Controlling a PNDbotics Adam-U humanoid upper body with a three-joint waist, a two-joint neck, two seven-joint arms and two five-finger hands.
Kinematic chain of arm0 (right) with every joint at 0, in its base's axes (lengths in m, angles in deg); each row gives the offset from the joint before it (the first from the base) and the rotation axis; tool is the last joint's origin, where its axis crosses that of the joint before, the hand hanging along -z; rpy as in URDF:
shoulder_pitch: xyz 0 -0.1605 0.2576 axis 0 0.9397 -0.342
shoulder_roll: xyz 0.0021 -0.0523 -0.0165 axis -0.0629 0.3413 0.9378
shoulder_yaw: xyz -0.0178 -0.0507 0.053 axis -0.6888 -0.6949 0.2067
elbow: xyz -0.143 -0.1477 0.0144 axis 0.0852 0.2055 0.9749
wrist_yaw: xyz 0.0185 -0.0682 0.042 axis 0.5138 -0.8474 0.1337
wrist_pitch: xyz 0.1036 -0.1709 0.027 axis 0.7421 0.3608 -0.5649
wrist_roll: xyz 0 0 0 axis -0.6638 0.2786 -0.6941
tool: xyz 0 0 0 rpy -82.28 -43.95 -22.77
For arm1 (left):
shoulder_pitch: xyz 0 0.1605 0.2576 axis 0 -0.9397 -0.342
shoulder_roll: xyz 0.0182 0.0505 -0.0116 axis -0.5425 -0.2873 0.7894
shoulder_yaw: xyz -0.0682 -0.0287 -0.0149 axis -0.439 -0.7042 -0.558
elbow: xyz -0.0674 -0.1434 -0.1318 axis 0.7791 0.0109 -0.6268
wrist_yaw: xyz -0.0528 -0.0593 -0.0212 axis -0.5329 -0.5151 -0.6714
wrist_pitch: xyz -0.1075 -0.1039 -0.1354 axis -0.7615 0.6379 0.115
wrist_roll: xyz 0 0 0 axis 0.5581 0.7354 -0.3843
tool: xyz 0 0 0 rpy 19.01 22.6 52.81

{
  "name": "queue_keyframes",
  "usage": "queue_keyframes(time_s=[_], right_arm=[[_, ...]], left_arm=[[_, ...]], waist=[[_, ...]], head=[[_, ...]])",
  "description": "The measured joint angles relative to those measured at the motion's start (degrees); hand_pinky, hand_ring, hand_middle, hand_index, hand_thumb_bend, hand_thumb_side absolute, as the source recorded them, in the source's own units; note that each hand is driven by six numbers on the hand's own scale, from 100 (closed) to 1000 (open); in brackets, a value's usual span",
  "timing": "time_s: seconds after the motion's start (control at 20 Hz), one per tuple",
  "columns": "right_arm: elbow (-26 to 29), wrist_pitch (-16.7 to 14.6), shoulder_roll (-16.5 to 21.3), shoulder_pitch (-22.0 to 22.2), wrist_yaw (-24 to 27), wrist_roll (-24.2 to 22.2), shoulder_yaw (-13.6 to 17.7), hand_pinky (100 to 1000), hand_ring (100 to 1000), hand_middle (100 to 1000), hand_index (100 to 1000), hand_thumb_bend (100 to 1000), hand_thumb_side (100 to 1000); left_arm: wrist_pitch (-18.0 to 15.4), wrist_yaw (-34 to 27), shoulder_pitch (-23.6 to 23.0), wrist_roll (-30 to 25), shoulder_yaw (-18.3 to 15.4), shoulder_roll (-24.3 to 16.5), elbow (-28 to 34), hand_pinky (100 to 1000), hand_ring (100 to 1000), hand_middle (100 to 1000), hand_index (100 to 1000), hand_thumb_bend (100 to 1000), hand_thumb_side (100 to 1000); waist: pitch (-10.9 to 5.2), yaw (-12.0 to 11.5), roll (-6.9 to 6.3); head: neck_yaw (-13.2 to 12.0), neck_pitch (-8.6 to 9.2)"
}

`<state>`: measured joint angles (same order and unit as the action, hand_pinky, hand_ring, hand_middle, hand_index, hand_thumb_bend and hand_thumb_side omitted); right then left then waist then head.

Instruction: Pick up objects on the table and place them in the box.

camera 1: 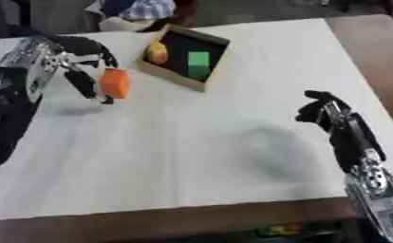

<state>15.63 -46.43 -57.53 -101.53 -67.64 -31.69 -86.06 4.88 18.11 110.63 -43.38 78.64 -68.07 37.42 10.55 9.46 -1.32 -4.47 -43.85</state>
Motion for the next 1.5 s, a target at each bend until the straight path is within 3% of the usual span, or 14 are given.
queue_keyframes(time_s=[0.4, 0.65, 0.8, 0.95, 1.2, 1.5], right_arm=[[-0.03, 0.01, 0.0, -0.02, 0.0, 0.01, 0.0, 729, 595, 549, 807, 100, 904], [-0.07, 0.02, 0.0, -0.04, 0.0, 0.01, 0.0, 730, 595, 549, 807, 100, 903], [-0.1, 0.02, 0.0, -0.05, 0.0, 0.01, 0.0, 729, 595, 549, 807, 100, 904], [-0.12, 0.02, 0.0, -0.05, 0.0, 0.01, 0.0, 729, 595, 549, 807, 100, 905], [-0.13, 0.02, 0.0, -0.07, 0.0, 0.01, 0.0, 729, 595, 548, 807, 100, 905], [-0.16, 0.11, 0.0, -0.22, 0.0, -0.11, -0.03, 730, 595, 548, 807, 100, 914]], left_arm=[[2.76, 4.77, -0.06, 8.46, -0.8, 1.52, -1.73, 744, 711, 768, 883, 532, 377], [3.7, 5.23, -0.1, 10.65, -1.61, 2.28, -4.17, 730, 676, 734, 850, 415, 352], [4.0, 4.46, -0.24, 11.46, -2.11, 2.53, -5.67, 702, 604, 644, 780, 319, 294], [4.0, 2.95, -0.25, 12.22, -2.43, 2.69, -6.18, 676, 555, 580, 725, 287, 261], [3.59, 0.11, 0.04, 12.82, -2.37, 2.69, -4.78, 673, 544, 568, 718, 250, 222], [5.28, -1.67, 4.36, 14.04, -2.43, 3.58, -2.09, 674, 545, 569, 729, 226, 184]], waist=[[0.0, 0.08, 0.0], [0.0, 0.15, 0.0], [0.0, 0.33, 0.0], [0.0, 0.33, 0.0], [0.0, 0.33, 0.0], [0.0, 0.85, 0.0]], head=[[0.05, 0.0], [0.06, 0.0], [0.07, 0.0], [0.07, 0.0], [0.12, 0.0], [0.02, 0.0]])
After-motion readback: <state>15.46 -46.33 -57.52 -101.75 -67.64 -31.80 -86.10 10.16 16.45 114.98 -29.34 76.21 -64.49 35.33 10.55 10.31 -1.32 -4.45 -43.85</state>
